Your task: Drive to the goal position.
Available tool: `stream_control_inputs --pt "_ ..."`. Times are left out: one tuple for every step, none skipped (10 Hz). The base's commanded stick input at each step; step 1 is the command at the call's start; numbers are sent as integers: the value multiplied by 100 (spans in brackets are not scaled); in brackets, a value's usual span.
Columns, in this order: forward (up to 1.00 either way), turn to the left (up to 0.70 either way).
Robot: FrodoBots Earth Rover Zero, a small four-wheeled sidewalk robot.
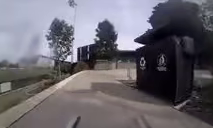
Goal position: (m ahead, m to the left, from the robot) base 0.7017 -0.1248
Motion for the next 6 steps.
stream_control_inputs --pt "100 0" --pt "100 0" --pt "100 0" --pt "100 0" --pt "100 0" --pt "100 0"
